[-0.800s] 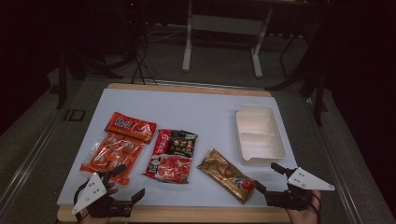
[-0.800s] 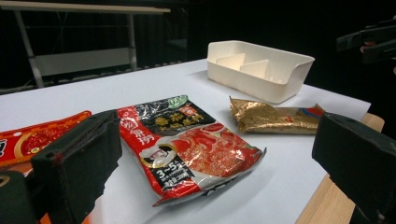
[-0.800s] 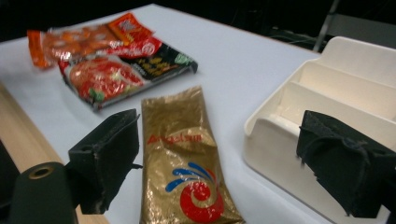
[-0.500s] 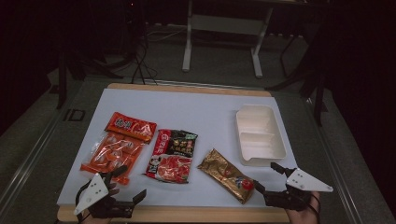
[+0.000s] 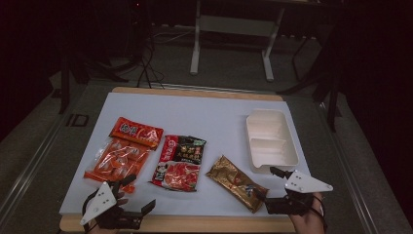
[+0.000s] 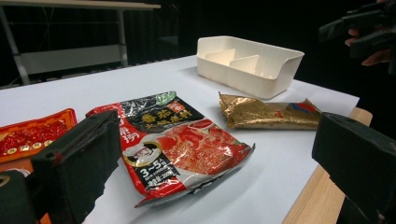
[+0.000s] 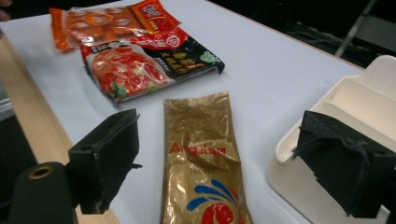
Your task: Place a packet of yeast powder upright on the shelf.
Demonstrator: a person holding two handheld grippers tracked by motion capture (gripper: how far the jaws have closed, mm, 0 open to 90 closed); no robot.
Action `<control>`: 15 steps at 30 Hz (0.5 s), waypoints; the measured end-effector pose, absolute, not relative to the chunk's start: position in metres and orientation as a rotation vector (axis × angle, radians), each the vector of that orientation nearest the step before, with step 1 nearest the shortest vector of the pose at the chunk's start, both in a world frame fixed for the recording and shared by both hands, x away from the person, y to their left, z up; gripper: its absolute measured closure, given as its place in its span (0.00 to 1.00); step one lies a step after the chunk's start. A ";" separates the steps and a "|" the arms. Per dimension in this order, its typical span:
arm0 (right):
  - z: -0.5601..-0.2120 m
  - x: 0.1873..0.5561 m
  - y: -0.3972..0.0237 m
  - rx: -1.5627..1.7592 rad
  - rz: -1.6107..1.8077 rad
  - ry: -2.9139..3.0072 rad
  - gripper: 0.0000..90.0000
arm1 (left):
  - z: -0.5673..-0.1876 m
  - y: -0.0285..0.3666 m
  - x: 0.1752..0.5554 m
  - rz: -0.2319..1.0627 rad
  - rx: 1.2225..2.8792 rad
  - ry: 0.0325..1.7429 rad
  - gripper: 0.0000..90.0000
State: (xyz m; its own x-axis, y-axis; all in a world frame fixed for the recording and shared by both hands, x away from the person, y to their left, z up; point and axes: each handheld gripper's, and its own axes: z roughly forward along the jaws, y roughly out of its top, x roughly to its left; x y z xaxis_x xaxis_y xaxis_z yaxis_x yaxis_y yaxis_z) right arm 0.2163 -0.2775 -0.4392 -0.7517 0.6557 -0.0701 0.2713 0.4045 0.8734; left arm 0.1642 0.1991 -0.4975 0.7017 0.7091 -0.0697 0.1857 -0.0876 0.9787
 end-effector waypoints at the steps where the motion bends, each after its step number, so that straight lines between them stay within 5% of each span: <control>1: -0.439 0.218 -0.276 0.809 1.285 2.264 0.14 | -0.497 0.199 0.164 0.512 1.632 0.735 0.03; 15: -0.435 0.249 -0.259 0.857 1.332 2.336 0.12 | -0.497 0.200 0.163 0.501 1.623 0.739 0.03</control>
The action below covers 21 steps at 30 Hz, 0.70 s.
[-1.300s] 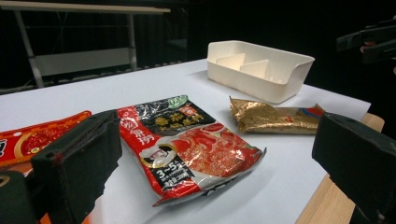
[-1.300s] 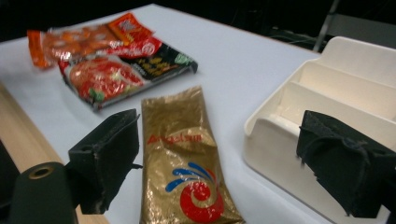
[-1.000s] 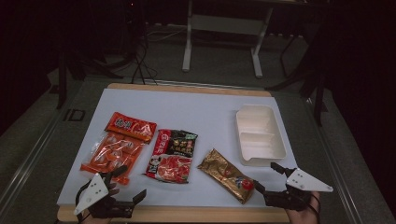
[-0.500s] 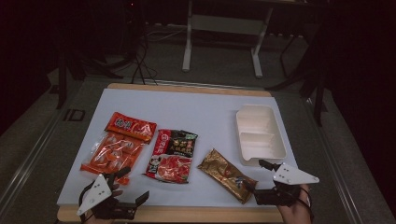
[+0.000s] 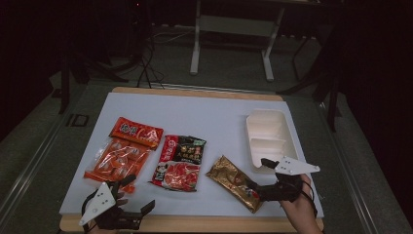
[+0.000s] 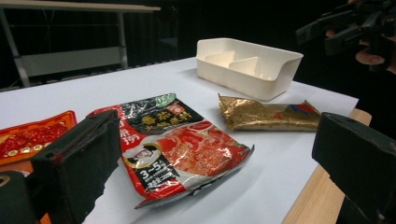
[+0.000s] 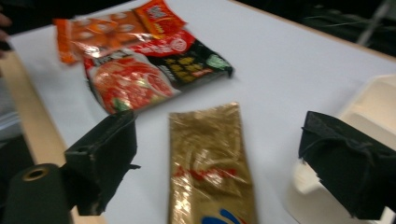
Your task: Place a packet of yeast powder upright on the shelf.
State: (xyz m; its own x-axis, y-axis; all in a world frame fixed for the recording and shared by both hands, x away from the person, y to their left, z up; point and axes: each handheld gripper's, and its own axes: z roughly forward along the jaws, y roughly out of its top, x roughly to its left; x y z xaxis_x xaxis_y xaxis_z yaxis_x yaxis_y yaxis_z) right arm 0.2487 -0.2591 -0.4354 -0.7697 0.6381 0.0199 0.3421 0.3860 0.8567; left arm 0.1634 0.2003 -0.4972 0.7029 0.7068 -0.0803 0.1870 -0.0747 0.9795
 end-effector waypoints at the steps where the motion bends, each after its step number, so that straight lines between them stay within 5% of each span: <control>1: -0.434 0.251 -0.257 0.863 1.335 2.343 0.12 | -0.497 0.200 0.163 0.499 1.623 0.740 0.03; 21: -0.443 0.299 -0.203 0.834 1.248 2.488 0.22 | -0.497 0.203 0.162 0.490 1.619 0.746 0.03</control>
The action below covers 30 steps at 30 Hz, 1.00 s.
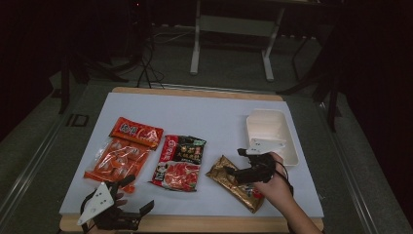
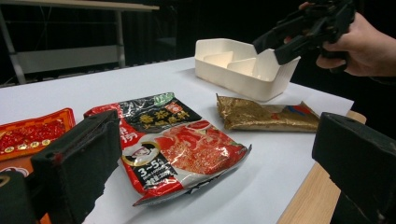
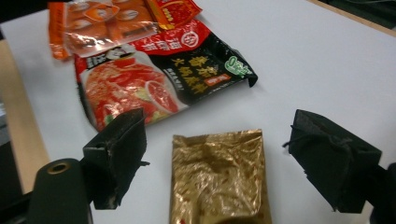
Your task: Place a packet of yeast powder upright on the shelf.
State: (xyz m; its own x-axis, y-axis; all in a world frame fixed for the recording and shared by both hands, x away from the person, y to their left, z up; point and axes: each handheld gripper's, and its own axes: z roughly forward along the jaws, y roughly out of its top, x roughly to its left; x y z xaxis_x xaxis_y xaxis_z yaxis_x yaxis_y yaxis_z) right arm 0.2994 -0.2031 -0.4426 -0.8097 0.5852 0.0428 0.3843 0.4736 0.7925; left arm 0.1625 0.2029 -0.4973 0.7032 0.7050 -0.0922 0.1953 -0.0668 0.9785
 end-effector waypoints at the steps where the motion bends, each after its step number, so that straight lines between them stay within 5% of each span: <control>1: -0.443 0.301 -0.201 0.834 1.240 2.490 0.23 | -0.497 0.203 0.162 0.489 1.619 0.745 0.03; 30: -0.512 0.348 -0.164 0.989 0.877 2.606 0.23 | -0.500 0.202 0.165 0.468 1.639 0.758 0.03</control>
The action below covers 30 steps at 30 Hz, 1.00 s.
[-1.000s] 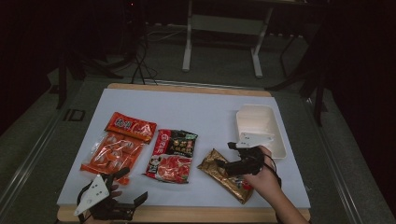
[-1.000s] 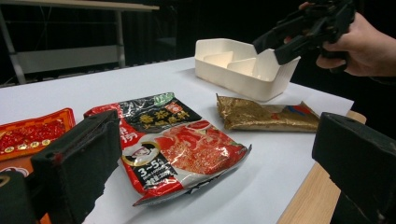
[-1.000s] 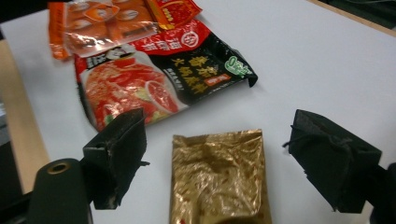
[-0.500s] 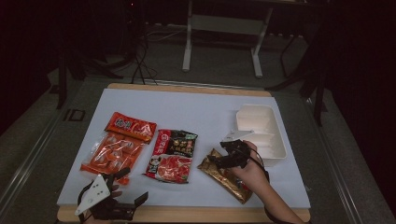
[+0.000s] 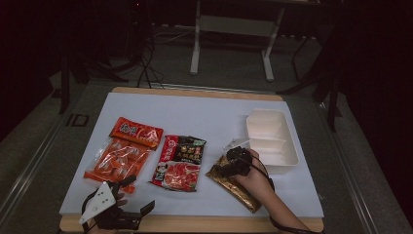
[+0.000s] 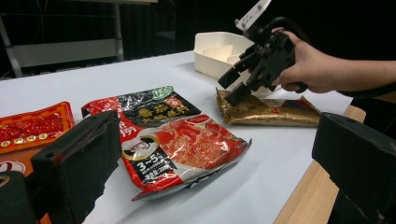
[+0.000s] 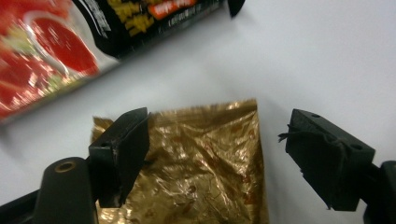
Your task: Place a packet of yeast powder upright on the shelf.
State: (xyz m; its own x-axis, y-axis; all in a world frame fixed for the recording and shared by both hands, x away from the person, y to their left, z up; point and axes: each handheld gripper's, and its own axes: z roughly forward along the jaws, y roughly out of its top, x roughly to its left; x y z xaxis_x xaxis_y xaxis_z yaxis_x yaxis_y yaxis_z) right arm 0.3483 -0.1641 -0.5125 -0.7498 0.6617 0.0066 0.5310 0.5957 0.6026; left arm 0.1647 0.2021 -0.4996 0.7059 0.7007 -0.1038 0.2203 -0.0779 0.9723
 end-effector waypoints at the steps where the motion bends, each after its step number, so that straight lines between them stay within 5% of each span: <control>1: -0.515 0.349 -0.164 0.993 0.870 2.608 0.23 | -0.500 0.202 0.165 0.468 1.640 0.756 0.03; 12: -0.526 0.350 -0.162 0.986 0.784 2.668 0.31 | -0.500 0.200 0.164 0.475 1.657 0.750 0.03; 17: -0.524 0.347 -0.160 0.948 0.772 2.685 0.43 | -0.500 0.200 0.165 0.475 1.660 0.753 0.03; 18: -0.522 0.345 -0.158 0.924 0.766 2.700 0.53 | -0.500 0.199 0.165 0.475 1.665 0.752 0.03; 23: -0.522 0.343 -0.157 0.908 0.772 2.710 0.63 | -0.500 0.198 0.165 0.476 1.673 0.748 0.03; 27: -0.520 0.343 -0.157 0.892 0.757 2.705 0.90 | -0.501 0.198 0.165 0.478 1.676 0.750 0.03; 30: -0.520 0.345 -0.158 0.892 0.758 2.714 0.97 | -0.501 0.198 0.165 0.478 1.674 0.753 0.03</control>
